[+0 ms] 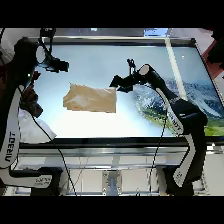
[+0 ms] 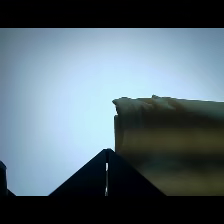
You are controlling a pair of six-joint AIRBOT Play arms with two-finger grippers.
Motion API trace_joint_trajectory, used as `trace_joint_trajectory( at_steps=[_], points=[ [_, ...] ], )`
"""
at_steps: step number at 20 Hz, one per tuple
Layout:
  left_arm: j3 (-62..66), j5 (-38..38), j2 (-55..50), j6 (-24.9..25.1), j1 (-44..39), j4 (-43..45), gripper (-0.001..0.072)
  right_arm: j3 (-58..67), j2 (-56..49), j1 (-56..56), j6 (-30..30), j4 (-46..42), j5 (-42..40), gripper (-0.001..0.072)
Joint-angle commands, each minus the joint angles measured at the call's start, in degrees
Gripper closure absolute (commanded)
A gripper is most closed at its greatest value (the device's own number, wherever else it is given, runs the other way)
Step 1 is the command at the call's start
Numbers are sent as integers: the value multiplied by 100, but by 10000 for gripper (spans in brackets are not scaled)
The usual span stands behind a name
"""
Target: Fold the shirts.
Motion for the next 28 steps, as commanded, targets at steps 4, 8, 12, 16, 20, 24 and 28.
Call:
trace_joint_trajectory(
  at_steps=[4,8,12,16,20,24,28],
  points=[
    [-96,127,-2,-35,4,4,696,-205,-334,-103,-120,356,365,88],
    [-96,131,-2,-33,4,7,696,-203,-577,57,-221,942,111,90],
    [-96,129,-2,-33,4,7,696,-203,-748,293,-271,1320,-33,100],
    [-96,125,-2,-28,4,9,696,-201,-761,382,-621,1882,-83,664],
    [-96,81,-2,116,4,11,696,-59,-369,-109,-785,1587,-63,681],
    [-96,90,-2,111,4,7,696,-63,870,-1290,382,-1141,636,681],
    [-96,87,-2,46,2,-22,696,-70,2186,-2730,807,-3751,2179,682]
  ],
)
